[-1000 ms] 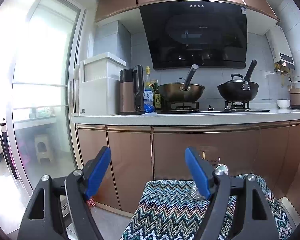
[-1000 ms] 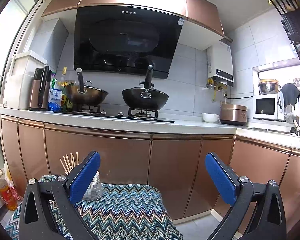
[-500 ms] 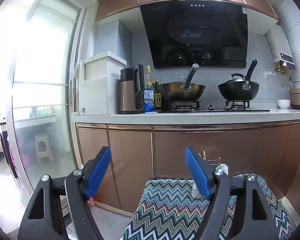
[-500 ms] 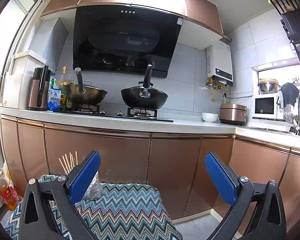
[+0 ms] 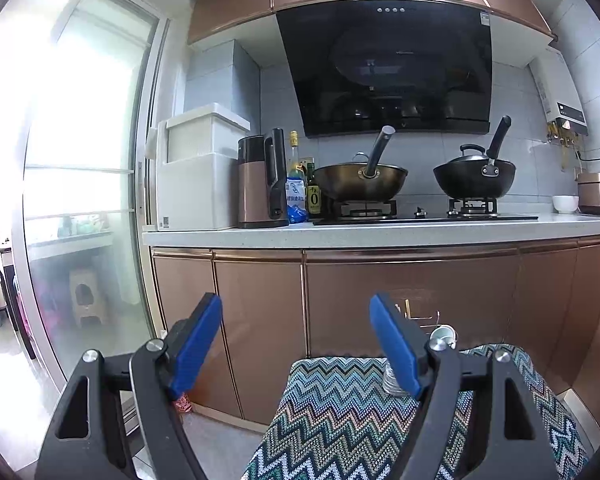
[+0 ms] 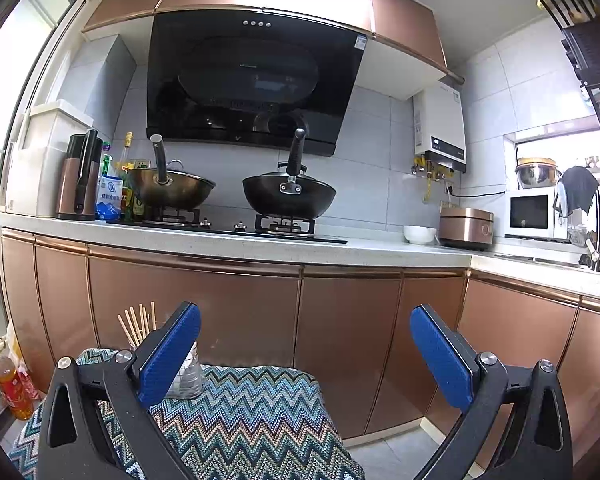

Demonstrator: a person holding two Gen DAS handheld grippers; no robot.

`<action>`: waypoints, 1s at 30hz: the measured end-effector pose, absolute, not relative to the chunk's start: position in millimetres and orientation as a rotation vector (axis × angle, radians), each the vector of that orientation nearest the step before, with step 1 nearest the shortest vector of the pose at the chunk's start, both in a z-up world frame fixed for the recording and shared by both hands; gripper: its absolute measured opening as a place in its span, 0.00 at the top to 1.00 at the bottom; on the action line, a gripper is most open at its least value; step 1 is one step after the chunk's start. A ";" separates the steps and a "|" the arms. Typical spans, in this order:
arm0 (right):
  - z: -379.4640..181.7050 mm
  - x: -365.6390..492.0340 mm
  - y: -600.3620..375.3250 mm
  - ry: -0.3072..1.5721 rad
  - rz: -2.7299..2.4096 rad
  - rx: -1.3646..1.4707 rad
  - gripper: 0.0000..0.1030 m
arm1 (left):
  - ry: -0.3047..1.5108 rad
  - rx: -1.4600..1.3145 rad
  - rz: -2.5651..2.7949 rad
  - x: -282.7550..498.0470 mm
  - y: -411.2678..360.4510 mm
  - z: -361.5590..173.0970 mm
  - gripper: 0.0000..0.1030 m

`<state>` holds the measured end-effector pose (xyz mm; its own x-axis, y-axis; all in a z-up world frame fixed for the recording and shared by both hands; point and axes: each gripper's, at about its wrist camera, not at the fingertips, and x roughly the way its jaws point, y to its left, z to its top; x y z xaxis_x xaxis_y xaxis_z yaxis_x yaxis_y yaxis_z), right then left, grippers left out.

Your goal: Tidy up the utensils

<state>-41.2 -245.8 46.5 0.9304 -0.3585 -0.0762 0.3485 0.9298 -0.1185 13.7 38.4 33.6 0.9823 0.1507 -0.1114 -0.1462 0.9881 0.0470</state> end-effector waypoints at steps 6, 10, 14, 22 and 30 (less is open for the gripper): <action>46.3 -41.2 -245.3 0.099 -0.361 -0.104 0.00 | 0.116 0.046 0.144 12.1 36.7 32.7 0.27; 46.0 -40.5 -245.5 0.098 -0.362 -0.102 0.00 | 0.117 0.047 0.145 11.7 36.5 32.6 0.27; 45.7 -40.4 -245.9 0.102 -0.361 -0.103 0.00 | 0.116 0.047 0.144 11.8 36.5 32.8 0.27; 45.4 -40.5 -245.8 0.103 -0.362 -0.101 0.00 | 0.124 0.043 0.141 12.5 36.8 32.0 0.27; 45.0 -40.1 -246.8 0.104 -0.361 -0.101 0.00 | 0.125 0.044 0.139 12.8 37.2 31.7 0.27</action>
<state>-40.1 -246.8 45.0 0.9303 -0.3571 -0.0836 0.3466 0.9306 -0.1175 12.8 37.2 31.7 0.9826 0.1407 -0.1210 -0.1353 0.9894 0.0519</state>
